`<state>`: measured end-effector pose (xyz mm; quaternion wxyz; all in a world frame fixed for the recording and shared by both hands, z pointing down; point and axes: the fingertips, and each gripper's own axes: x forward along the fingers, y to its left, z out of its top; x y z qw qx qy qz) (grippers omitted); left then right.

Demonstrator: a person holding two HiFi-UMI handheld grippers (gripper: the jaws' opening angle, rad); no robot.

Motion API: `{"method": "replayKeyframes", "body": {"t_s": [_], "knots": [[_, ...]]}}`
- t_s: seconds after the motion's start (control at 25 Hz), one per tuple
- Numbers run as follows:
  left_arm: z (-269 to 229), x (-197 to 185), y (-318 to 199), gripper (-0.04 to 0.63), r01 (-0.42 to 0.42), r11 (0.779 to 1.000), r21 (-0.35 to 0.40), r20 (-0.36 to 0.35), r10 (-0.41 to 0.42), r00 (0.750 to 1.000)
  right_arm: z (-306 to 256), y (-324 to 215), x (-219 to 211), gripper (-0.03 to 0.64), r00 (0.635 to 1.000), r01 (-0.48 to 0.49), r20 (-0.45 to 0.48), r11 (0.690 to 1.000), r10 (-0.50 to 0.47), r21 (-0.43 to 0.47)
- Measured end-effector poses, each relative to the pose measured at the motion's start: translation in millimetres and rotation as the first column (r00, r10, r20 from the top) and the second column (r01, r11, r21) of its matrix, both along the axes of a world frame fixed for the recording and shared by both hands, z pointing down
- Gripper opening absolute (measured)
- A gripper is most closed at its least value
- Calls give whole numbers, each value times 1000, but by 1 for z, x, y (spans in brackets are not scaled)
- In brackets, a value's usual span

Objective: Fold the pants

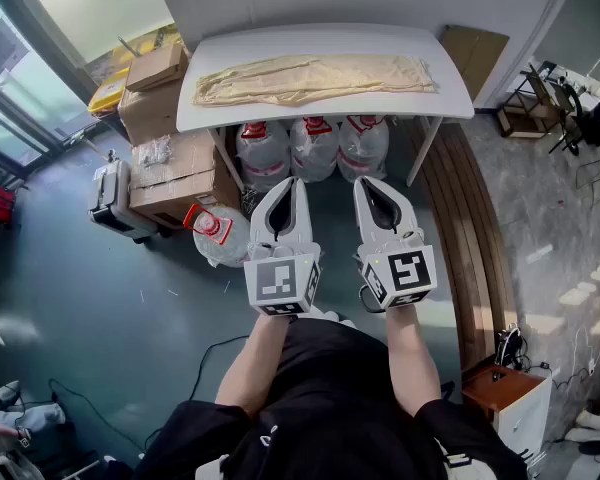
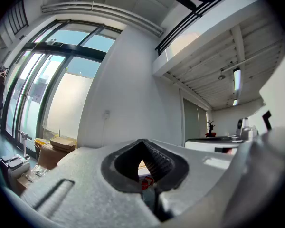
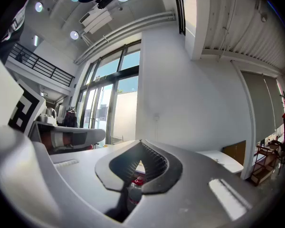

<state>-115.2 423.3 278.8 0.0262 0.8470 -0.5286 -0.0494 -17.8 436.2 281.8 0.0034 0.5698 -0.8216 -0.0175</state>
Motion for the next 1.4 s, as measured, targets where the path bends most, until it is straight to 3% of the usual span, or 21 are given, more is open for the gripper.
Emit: {"method": "replayKeyframes", "body": {"t_s": [0.44, 0.72, 1.04, 1.4], "knots": [[1, 17, -1, 3, -11, 1000, 7, 4, 11, 1000, -3, -3, 13, 5, 1000, 9, 8, 1000, -9, 16], [12, 13, -32, 3, 8, 1000, -4, -7, -8, 1000, 6, -32, 11, 5, 1000, 31, 1, 999, -31, 12], [39, 14, -120, 3, 14, 999, -38, -42, -15, 999, 35, -115, 16, 5, 1000, 29, -4, 999, -29, -18], [74, 18, -235, 3, 11, 989, -147, 6, -10, 1000, 66, -237, 12, 5, 999, 45, 31, 994, -42, -98]]}}
